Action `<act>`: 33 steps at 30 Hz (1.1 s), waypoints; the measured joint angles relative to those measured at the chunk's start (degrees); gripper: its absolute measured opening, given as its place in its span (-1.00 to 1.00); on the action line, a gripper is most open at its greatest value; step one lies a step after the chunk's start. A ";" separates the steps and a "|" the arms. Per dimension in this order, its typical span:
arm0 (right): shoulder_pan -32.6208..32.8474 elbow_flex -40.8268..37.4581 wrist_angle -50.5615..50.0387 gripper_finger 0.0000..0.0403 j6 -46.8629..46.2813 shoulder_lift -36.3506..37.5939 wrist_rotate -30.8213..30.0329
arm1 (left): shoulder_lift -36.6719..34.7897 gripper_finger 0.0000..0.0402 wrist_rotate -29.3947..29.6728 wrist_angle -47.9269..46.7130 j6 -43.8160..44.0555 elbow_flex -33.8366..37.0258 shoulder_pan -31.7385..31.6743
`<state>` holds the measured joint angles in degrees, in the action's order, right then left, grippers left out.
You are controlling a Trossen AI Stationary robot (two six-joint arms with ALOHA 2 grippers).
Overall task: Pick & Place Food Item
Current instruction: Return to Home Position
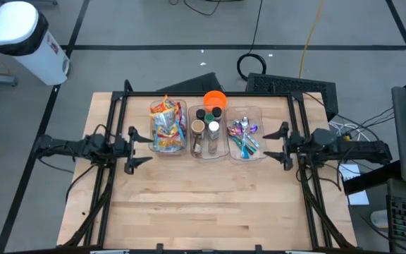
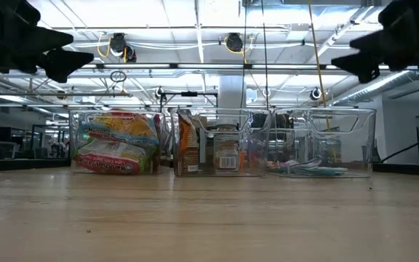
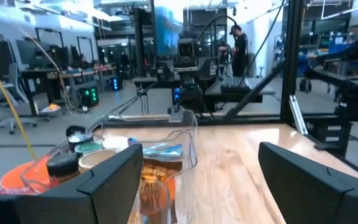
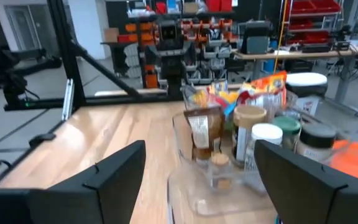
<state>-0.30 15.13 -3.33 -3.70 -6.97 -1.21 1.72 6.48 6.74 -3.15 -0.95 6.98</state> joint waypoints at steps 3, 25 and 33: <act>0.00 -2.86 1.35 0.45 0.36 0.38 0.11 | 0.04 0.60 0.00 -0.17 0.27 0.09 0.00; 0.00 -13.77 13.92 0.45 1.40 0.07 1.47 | 0.13 0.63 3.10 -2.71 -3.42 0.02 0.00; 0.00 -13.86 13.81 0.45 1.40 0.05 1.37 | 0.14 0.59 3.10 -2.71 -3.99 0.00 0.00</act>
<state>-0.30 1.28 10.48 -2.31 -6.92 0.15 1.86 9.58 4.03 -7.13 -0.95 6.98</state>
